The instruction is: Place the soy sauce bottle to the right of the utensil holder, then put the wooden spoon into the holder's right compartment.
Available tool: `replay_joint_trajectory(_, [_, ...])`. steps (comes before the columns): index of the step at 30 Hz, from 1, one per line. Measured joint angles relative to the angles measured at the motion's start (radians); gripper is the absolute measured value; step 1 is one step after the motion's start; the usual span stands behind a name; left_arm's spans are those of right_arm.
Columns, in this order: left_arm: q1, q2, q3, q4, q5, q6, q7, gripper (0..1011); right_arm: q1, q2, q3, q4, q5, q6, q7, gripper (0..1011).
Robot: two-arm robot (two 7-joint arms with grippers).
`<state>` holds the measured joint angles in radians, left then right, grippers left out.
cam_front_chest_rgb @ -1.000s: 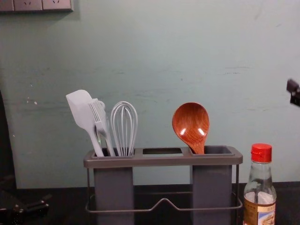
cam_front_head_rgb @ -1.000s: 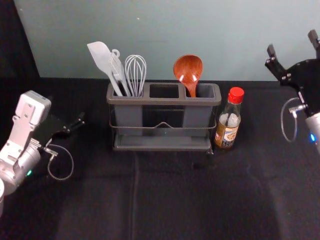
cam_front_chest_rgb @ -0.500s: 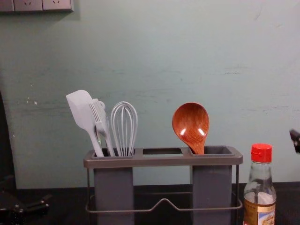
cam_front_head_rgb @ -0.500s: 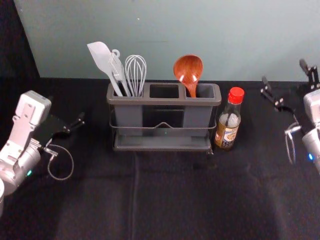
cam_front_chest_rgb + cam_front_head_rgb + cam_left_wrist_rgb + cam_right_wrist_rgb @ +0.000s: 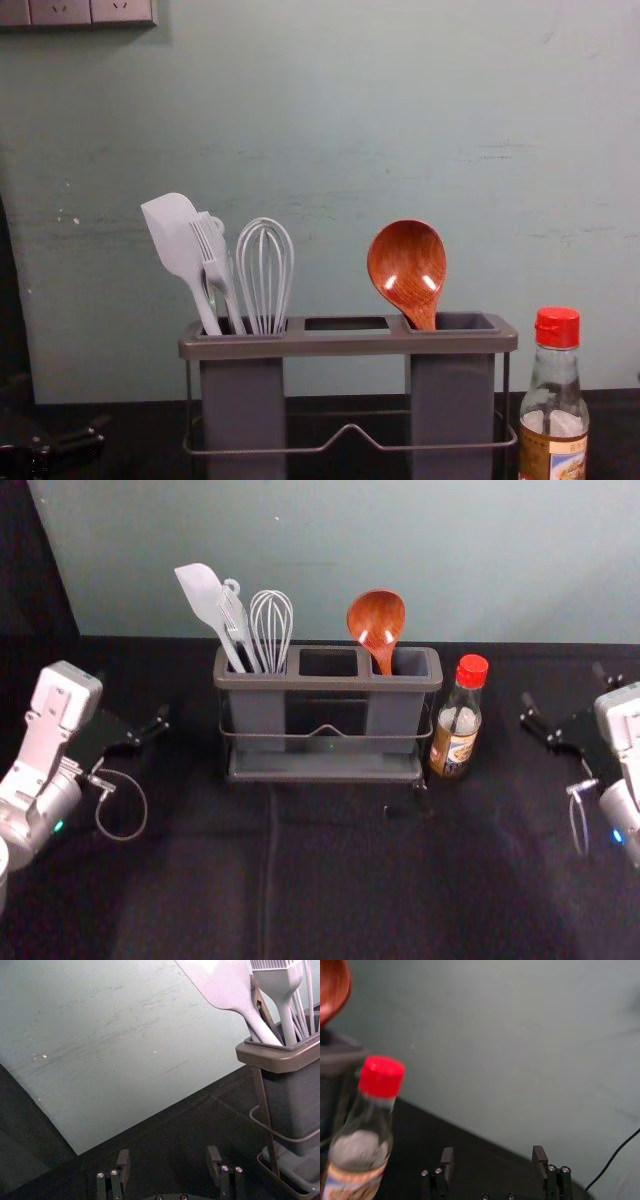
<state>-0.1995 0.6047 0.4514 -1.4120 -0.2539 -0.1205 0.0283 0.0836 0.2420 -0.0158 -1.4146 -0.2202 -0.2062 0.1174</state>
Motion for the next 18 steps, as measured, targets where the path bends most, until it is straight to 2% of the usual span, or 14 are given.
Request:
replay_joint_trajectory(10, [0.000,0.000,0.000,0.000,0.000,0.000,0.000,1005,-0.013,0.020,-0.029,0.016,0.027,0.060,0.040,1002])
replay_joint_trajectory(18, [0.000,0.000,0.000,0.000,0.000,0.000,0.000,1005,-0.019,0.024,-0.029,0.016,0.040,0.055,0.025,1002])
